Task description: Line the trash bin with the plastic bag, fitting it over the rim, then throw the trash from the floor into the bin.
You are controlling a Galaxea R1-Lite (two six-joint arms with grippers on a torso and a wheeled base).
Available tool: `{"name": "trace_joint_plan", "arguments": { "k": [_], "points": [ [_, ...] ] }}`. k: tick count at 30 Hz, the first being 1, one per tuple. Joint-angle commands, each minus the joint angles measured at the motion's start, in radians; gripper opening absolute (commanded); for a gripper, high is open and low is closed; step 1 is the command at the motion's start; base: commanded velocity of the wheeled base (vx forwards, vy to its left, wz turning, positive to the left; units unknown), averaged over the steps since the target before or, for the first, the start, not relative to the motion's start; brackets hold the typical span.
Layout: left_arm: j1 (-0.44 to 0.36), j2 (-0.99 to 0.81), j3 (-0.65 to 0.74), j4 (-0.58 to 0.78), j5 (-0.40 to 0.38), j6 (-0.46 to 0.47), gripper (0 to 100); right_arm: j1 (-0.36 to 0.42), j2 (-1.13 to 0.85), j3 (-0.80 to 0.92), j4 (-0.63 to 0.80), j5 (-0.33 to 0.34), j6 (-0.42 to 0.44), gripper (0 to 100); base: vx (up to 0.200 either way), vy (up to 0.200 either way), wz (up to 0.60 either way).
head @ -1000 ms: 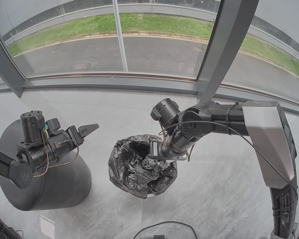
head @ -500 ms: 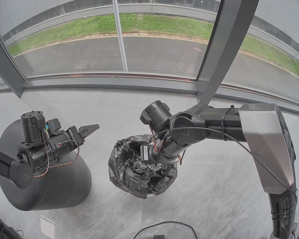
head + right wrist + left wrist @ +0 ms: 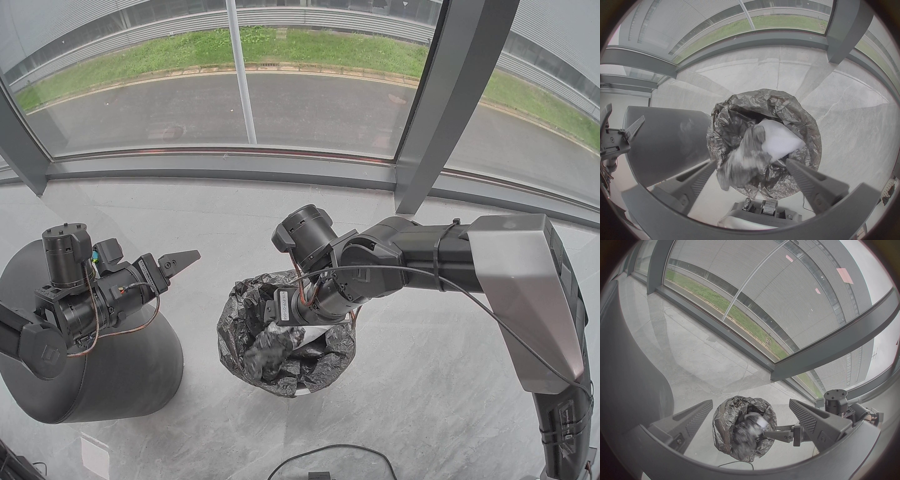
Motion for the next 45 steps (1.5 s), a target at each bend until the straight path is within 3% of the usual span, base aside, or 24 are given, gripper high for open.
{"name": "trace_joint_plan", "arguments": {
  "k": [1, 6, 19, 45],
  "points": [
    [-0.001, 0.003, -0.001, -0.001, 0.0, 0.0, 100, 0.009, 0.009, 0.0, -0.002, -0.002, -0.019, 100, 0.0, 0.0, 0.0],
    [-0.003, 0.007, -0.001, -0.001, 0.0, 0.0, 100, 0.016, 0.031, 0.0, -0.013, 0.0, -0.085, 100, 0.0, 0.0, 0.0],
    [-0.008, 0.027, 0.001, -0.002, 0.0, 0.0, 100, 0.018, 0.166, 0.0, -0.135, 0.01, -0.093, 100, 0.0, 0.0, 0.0],
    [-0.024, 0.035, 0.003, -0.002, 0.001, 0.0, 100, -0.031, 0.27, 0.0, -0.178, 0.01, -0.13, 100, 0.0, 0.0, 0.0]
  ]
}}
